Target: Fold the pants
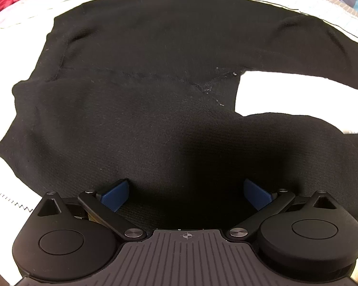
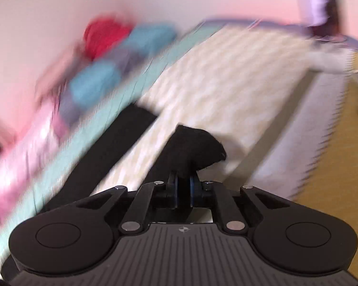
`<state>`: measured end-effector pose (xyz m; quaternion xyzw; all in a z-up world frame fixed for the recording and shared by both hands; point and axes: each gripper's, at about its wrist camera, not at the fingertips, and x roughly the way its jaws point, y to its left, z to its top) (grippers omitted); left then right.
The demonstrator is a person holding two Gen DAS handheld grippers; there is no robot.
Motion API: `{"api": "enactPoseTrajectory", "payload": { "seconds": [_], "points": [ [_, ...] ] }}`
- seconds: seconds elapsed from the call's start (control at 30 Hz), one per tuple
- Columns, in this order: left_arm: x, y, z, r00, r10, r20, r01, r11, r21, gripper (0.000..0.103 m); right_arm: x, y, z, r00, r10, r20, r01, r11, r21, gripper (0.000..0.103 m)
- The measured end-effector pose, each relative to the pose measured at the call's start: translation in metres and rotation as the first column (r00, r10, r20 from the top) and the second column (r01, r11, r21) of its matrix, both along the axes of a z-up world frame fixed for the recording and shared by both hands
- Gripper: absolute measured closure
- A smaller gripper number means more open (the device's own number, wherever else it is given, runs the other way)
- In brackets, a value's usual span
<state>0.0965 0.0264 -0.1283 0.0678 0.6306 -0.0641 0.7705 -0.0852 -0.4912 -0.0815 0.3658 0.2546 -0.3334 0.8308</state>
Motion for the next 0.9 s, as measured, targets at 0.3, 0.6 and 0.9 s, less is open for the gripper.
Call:
{"api": "enactPoseTrajectory", "payload": {
  "seconds": [0.3, 0.6, 0.9],
  "points": [
    [0.002, 0.0, -0.004, 1.0, -0.024, 0.009, 0.024, 1.0, -0.001, 0.0, -0.032, -0.024, -0.023, 0.991, -0.108, -0.075, 0.114, 0.991, 0.07, 0.093],
    [-0.004, 0.017, 0.022, 0.992, 0.007, 0.127, -0.009, 1.0, 0.022, 0.0, -0.018, 0.038, 0.007, 0.983, -0.101, -0.154, 0.077, 0.985, -0.155, 0.024],
    [0.019, 0.045, -0.006, 0.991, 0.065, 0.117, -0.075, 0.994, 0.082, 0.0, 0.063, 0.152, -0.025, 0.744, 0.529, -0.409, -0.614, 0.782, -0.105, 0.035]
  ]
}}
